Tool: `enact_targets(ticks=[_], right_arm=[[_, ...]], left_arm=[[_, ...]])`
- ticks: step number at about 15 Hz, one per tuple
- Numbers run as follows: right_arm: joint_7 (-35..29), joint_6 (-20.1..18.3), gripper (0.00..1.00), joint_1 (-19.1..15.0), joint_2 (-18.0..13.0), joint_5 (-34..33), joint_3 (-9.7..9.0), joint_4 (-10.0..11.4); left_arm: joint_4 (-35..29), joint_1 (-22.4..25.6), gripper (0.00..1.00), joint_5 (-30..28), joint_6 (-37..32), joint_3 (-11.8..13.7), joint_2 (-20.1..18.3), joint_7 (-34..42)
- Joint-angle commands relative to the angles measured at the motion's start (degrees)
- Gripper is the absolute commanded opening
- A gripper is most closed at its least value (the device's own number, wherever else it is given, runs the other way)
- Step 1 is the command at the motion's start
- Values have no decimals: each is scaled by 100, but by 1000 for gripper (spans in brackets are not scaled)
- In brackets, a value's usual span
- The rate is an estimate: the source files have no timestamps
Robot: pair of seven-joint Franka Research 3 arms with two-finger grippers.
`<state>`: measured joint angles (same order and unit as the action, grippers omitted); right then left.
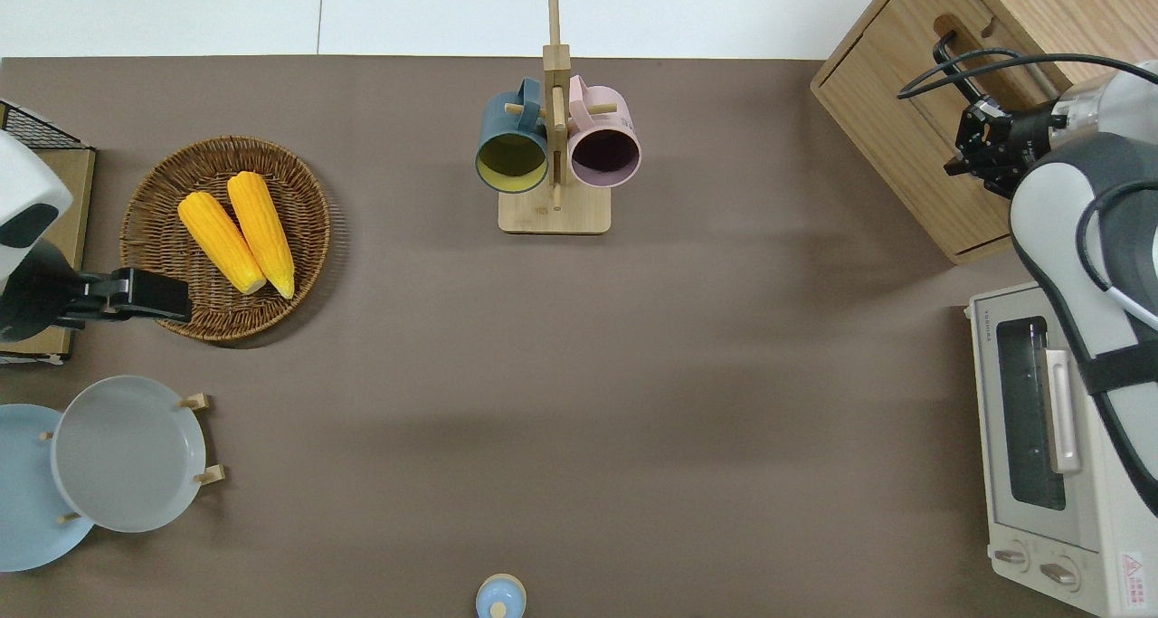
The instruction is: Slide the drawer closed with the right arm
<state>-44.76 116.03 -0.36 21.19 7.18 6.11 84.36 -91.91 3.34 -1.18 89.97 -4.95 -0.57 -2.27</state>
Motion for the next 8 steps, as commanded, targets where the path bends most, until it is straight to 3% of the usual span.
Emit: enact_targets(ticks=[1,8], right_arm=[[248,148,0,-140,61,169,-67,-25],[3,34,0,1,43,161,-84,-16]], left_arm=[[-28,-26,998,65,-67,29,-57,43],[-28,-26,998,65,-67,29,-57,43]])
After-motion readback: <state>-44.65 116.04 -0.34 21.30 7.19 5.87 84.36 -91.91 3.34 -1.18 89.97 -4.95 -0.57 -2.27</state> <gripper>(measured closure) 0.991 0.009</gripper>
